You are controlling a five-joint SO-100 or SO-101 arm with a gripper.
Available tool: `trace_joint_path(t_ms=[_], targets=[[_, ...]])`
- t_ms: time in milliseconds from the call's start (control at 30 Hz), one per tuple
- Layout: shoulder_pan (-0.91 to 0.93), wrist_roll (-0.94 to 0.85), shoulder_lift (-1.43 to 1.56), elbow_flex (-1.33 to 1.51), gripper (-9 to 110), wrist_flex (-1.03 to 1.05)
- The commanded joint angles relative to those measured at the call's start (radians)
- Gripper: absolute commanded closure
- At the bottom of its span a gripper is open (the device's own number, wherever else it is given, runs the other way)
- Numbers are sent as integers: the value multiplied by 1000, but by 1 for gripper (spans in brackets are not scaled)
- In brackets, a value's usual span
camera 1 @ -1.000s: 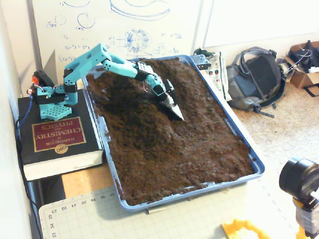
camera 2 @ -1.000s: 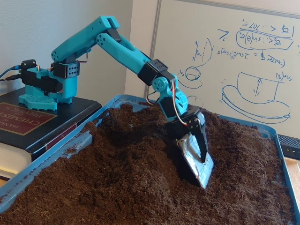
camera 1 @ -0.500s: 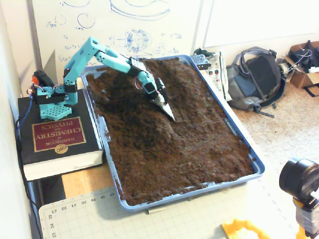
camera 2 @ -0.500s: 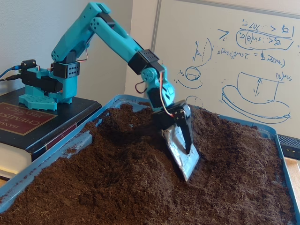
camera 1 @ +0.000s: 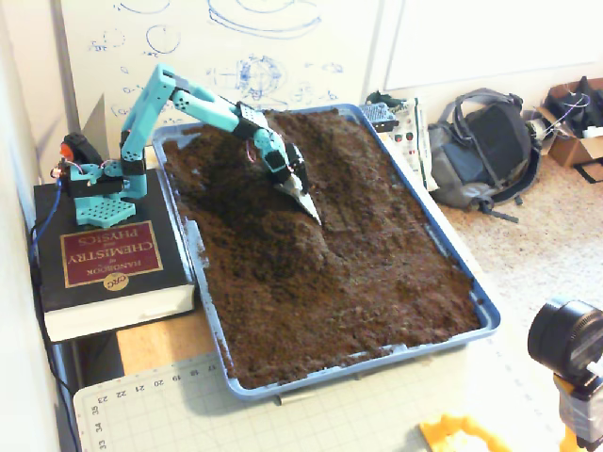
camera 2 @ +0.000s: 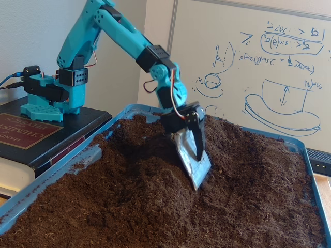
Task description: Build a berm.
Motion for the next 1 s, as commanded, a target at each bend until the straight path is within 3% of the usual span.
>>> trace_joint_path(t_ms=[0, 200, 533, 833, 967], targets=[[6, 11, 258, 0, 101, 0], [0, 103, 472, 3, 101, 189], [-89, 98, 841, 265, 101, 798], [-299, 106, 1072, 701, 101, 805], [-333, 106, 1121, 854, 101, 626]])
